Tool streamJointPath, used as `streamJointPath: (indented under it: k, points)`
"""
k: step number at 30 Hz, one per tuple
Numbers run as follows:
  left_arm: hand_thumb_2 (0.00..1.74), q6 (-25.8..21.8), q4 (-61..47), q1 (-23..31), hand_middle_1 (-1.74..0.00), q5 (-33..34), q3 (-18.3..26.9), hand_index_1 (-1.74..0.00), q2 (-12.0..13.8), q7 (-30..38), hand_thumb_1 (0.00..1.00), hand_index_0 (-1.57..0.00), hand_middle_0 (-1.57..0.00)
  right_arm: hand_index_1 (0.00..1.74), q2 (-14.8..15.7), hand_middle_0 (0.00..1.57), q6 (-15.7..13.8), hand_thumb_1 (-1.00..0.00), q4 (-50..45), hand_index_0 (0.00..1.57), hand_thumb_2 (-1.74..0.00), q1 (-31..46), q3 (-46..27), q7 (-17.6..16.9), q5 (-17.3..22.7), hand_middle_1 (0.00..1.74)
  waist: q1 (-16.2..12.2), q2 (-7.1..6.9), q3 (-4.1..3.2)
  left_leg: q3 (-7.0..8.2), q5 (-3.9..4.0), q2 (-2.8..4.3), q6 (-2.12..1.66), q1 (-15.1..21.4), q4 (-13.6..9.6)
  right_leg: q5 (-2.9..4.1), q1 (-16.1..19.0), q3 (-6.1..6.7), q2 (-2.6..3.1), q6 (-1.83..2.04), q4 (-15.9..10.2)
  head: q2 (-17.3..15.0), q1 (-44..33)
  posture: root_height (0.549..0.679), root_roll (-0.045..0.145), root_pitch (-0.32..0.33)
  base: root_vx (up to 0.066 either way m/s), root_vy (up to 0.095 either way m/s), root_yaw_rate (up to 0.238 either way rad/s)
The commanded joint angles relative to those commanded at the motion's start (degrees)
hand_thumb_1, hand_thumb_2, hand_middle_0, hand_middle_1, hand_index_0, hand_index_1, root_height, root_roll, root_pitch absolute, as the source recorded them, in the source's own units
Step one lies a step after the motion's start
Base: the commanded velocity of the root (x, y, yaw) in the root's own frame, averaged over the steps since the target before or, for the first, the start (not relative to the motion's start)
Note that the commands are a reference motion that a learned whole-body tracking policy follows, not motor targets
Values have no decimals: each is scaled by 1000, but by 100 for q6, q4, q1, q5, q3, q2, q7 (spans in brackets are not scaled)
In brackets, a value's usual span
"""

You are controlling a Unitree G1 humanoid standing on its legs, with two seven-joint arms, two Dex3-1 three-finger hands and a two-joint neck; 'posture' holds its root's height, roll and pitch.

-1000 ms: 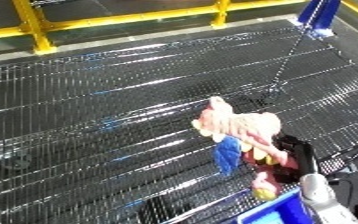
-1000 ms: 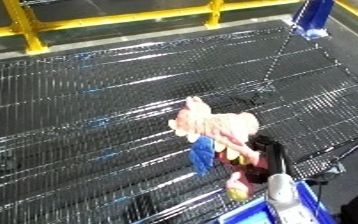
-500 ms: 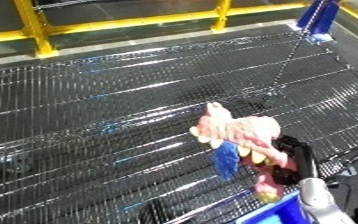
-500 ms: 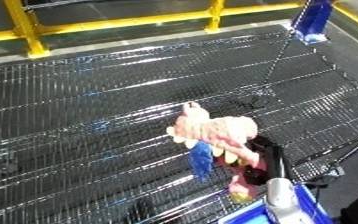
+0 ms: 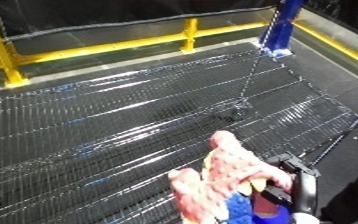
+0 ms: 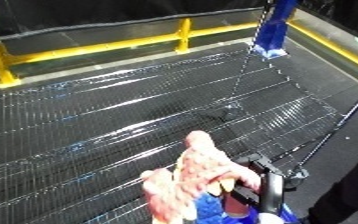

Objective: Pick up the object and place it into the box

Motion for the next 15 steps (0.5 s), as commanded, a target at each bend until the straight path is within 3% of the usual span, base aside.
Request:
streamJointPath:
  k: [9,15]
  points:
    - [1740,96,107,-119,-1740,-22,-38,-1740,-36,1,1000,-1570,-1570,1740,335,1570,-317,-1000,-893,1570,-1740,769,-739,-102,20,1740,-332,-91,0,79,-132,24,53,283,118,19,284,80,28,-3,-78,-885,465,625,70,-218,15,14,-57]
    - [1740,119,106,-215,-1740,21,-135,-1740,-25,-10,1000,-1570,-1570,1740,429,1570,-388,-1000,-1190,1570,-1740,1209,-1142,-217,-185,1740,-619,-65,0,188,-187,27,66,373,158,29,318,183,47,-10,-105,-1399,635,624,78,-231,3,22,-97]
